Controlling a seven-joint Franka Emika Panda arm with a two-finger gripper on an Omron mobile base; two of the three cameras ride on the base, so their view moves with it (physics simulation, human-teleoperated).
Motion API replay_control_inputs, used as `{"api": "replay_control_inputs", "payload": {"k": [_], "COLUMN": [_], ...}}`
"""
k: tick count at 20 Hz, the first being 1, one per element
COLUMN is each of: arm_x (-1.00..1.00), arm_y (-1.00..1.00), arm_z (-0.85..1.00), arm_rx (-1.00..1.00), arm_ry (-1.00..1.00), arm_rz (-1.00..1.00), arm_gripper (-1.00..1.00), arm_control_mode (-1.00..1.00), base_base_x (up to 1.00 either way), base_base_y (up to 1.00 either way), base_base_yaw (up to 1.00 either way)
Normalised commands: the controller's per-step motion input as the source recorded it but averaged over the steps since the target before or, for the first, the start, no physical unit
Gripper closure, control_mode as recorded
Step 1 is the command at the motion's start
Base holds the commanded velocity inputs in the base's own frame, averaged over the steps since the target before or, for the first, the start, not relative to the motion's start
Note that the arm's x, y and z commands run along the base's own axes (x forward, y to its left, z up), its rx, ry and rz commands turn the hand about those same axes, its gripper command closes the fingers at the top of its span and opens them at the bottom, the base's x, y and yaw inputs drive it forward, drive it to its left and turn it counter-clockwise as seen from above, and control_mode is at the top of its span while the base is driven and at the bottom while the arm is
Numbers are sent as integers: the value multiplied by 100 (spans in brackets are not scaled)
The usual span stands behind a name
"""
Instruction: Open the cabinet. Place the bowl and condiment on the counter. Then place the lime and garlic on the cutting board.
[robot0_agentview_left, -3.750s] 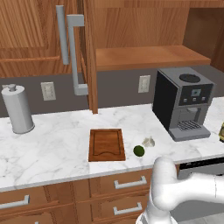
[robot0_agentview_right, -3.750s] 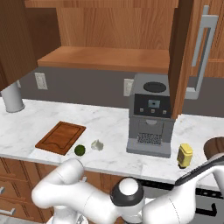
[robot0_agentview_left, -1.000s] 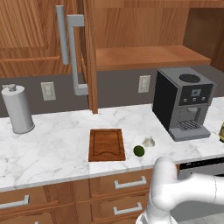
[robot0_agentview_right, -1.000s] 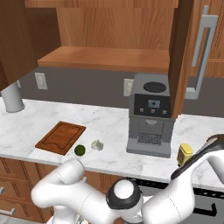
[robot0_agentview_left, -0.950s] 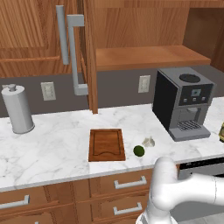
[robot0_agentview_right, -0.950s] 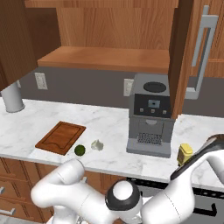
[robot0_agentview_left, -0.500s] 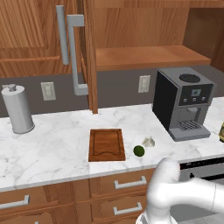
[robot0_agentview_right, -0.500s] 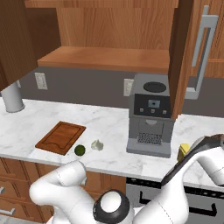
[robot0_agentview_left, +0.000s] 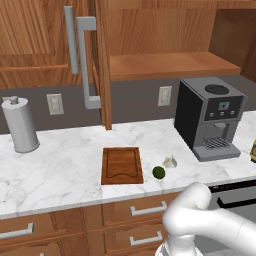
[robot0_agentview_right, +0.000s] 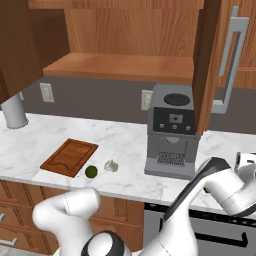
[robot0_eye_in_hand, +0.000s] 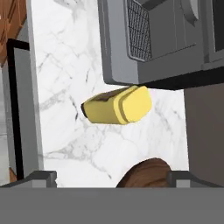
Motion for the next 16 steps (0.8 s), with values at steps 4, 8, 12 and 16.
{"api": "replay_control_inputs", "payload": {"k": [4, 8, 12, 16], "arm_x": [-29, -22, -14, -5], "arm_y": [50, 52, 53, 53], "arm_z": [25, 25, 24, 17], "arm_rx": [-6, -7, -8, -9], "arm_ry": [0, 0, 0, 0], "arm_rz": [2, 3, 5, 7], "arm_gripper": [-100, -100, -100, -100], "arm_control_mode": [-100, -100, -100, -100], "base_base_x": [0, 0, 0, 0], "base_base_y": [0, 0, 0, 0], "base_base_yaw": [0, 0, 0, 0]}}
